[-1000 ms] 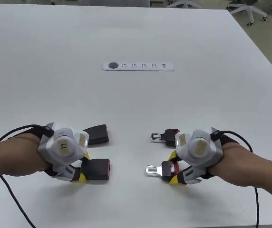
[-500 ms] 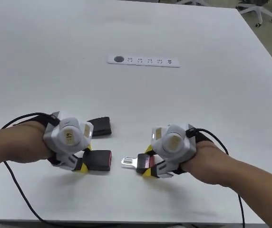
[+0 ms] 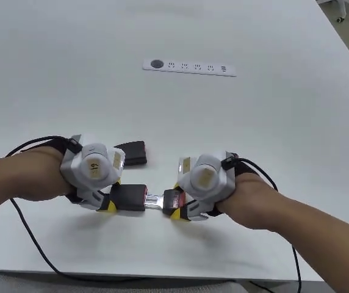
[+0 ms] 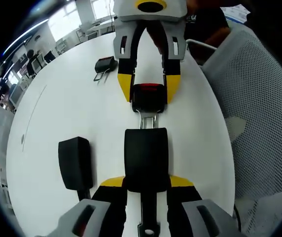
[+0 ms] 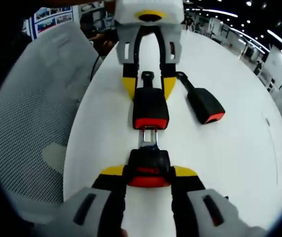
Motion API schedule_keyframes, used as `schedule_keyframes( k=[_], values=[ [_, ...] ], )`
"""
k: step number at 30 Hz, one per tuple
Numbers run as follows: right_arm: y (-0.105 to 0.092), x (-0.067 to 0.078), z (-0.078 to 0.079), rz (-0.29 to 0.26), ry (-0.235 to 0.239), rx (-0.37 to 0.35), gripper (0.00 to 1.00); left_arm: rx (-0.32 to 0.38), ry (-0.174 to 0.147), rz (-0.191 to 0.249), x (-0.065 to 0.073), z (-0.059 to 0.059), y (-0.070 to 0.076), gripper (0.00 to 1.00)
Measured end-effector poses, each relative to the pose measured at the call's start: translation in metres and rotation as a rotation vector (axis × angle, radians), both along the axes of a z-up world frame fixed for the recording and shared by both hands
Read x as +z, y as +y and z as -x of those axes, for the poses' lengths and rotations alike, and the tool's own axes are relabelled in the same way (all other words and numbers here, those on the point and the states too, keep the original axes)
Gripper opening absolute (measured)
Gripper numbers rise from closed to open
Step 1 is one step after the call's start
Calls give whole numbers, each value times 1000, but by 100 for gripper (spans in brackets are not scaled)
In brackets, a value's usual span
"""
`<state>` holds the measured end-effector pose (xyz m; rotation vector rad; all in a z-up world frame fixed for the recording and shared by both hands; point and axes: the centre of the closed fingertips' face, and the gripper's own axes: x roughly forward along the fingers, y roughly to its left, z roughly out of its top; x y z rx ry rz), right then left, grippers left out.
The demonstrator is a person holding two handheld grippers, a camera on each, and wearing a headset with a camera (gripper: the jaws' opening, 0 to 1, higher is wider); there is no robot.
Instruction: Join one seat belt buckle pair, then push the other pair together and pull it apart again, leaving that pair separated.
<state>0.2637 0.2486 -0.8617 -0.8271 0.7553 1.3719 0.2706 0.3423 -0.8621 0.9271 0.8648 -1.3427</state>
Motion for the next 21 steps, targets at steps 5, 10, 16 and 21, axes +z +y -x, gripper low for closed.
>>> schedule_keyframes(
  k=[5,10,16,21],
  values=[
    [6,0,-3,-14,-9,10,36,6,1,1,0,0,0,32],
    [8,-1,-4,-27,-12,2,35,1,-4,9,0,0,0,31],
    [12,-1,-4,-51,-4,-27,34,-5,-4,25,1,0,0,31],
    [17,-1,-4,-56,-4,-12,34,-30,-4,8,1,0,0,31]
  ],
)
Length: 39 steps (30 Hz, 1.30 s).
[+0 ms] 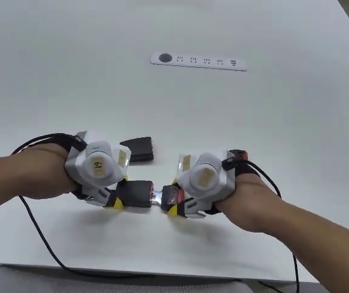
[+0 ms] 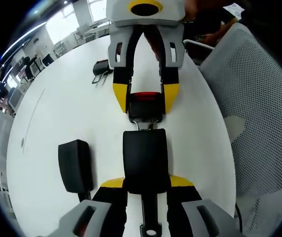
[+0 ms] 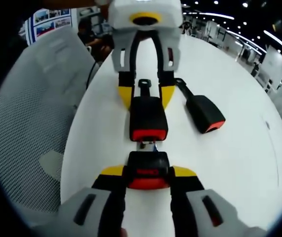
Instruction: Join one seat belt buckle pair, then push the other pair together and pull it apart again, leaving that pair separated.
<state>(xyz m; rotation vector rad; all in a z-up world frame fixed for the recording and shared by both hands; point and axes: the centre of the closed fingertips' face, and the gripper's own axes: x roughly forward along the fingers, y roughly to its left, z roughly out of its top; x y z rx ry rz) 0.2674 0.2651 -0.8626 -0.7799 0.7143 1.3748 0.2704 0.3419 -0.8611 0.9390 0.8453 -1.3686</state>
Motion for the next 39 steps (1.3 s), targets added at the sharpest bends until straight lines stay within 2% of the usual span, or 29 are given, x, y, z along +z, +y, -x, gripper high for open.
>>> schedule_keyframes(
  k=[7,15,18,19,26,27,31,35,39],
  values=[
    [8,1,-1,-29,-4,-4,34,-4,1,-3,0,1,0,31],
    [14,2,-1,-34,-17,-17,33,0,-1,-7,-1,1,-1,31],
    [20,6,0,-35,-29,-8,33,6,16,-9,-1,1,-1,31],
    [20,7,1,-33,-27,-11,33,1,12,-8,-1,0,-1,31],
    [16,5,1,-35,-24,-32,34,32,4,16,-1,-1,1,31],
    [15,6,2,-35,-23,-29,34,47,15,51,-1,-1,0,31],
    [11,7,2,-90,-12,-8,34,56,15,105,0,-2,3,31],
    [11,5,1,-90,-11,-3,34,60,14,110,1,0,1,31],
    [9,5,2,-82,-11,-3,34,50,9,85,3,2,-1,30]
  ],
)
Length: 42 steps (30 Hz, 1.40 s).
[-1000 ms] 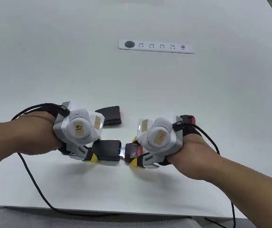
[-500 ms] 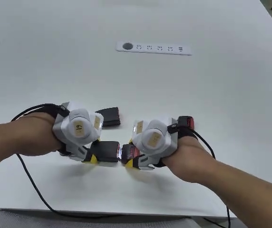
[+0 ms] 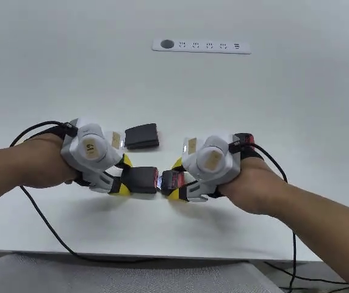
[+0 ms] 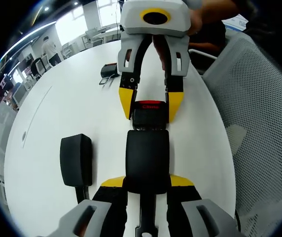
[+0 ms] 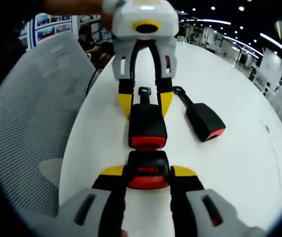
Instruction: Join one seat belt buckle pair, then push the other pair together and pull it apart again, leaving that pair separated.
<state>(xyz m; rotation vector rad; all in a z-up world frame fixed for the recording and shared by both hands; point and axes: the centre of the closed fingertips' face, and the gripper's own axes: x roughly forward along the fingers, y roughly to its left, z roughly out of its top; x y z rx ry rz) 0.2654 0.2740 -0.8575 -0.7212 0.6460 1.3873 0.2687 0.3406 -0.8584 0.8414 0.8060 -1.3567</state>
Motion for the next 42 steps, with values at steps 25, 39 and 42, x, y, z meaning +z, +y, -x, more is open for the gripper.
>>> schedule_keyframes(
  k=[25,39,42],
  values=[
    [-10,12,1,7,16,-57,40,57,-24,-50,24,3,-1,35],
    [-17,39,-11,-6,-63,-53,41,57,-89,-4,48,-20,-12,40],
    [-26,39,-17,2,-67,-54,41,62,-104,4,51,-32,-13,40]
  ],
)
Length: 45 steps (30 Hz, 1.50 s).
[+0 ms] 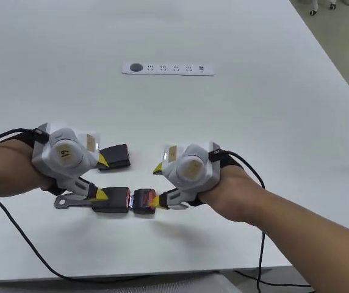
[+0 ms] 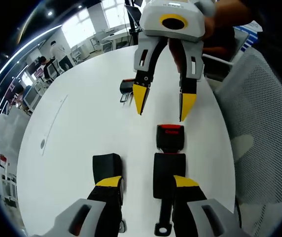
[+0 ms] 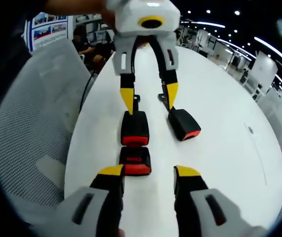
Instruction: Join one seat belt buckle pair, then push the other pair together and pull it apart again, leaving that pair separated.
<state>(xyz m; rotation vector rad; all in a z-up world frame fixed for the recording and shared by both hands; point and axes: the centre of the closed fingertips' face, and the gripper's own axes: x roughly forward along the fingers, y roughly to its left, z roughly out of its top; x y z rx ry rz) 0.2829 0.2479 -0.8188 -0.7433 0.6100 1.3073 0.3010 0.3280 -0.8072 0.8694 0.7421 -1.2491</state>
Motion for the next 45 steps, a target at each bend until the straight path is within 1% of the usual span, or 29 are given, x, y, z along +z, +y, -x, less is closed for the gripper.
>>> schedule_keyframes(
  k=[1,2,3,5,7,10,11,12,14,17,21,25,26,28,31,32,35,37,38,39,41,42,43,45],
  values=[
    [-4,-1,-3,7,0,-4,41,1,-3,-1,0,-2,0,41],
    [-9,-2,-9,17,-2,-13,41,5,-14,-1,1,-9,1,41],
    [-12,-1,-11,21,-3,-15,41,7,-15,-2,1,-11,1,42],
    [-22,-1,-21,34,-4,-25,40,15,-18,-1,1,-19,1,42],
    [-29,-2,-26,43,-7,-26,40,19,-17,-1,0,-24,1,42],
    [-48,-7,-40,71,-10,-43,40,28,-20,-21,-5,-36,6,42],
    [-50,-8,-42,74,-11,-48,40,30,-20,-23,-6,-37,6,43],
    [-62,-11,-49,85,-9,-68,40,38,-23,-25,-8,-44,8,43],
    [-74,-14,-57,89,-3,-89,39,45,-23,-39,-11,-50,12,43],
    [-91,-18,-65,107,0,-107,39,50,-18,-50,-14,-58,14,44],
    [-115,-21,-77,129,0,-134,39,49,-8,-63,-18,-64,15,45],
    [-127,-25,-85,143,7,-147,39,45,-7,-64,-21,-70,15,44],
    [-129,-27,-86,150,14,-144,39,50,-7,-65,-22,-74,16,44],
    [-133,-32,-86,178,20,-132,39,49,16,-64,-26,-73,16,44],
    [-132,-39,-85,187,37,-110,38,32,37,-79,-33,-70,16,44],
    [-130,-36,-81,191,41,-104,37,27,42,-84,-36,-70,16,44],
    [-129,-37,-78,195,48,-89,37,15,49,-94,-40,-70,16,42],
    [-127,-37,-81,181,47,-88,37,9,54,-95,-41,-70,16,38],
    [-126,-36,-81,177,49,-83,37,-8,59,-96,-42,-69,16,37],
    [-125,-36,-82,174,54,-84,36,-9,56,-97,-43,-69,16,36],
    [-125,-36,-82,168,64,-75,36,-33,59,-113,-47,-65,15,35],
    [-125,-36,-82,165,74,-75,35,-54,46,-124,-46,-67,16,34],
    [-125,-36,-82,163,77,-75,35,-47,53,-118,-45,-67,16,34],
    [-124,-36,-81,163,83,-68,35,-79,52,-123,-45,-67,15,34]
  ],
)
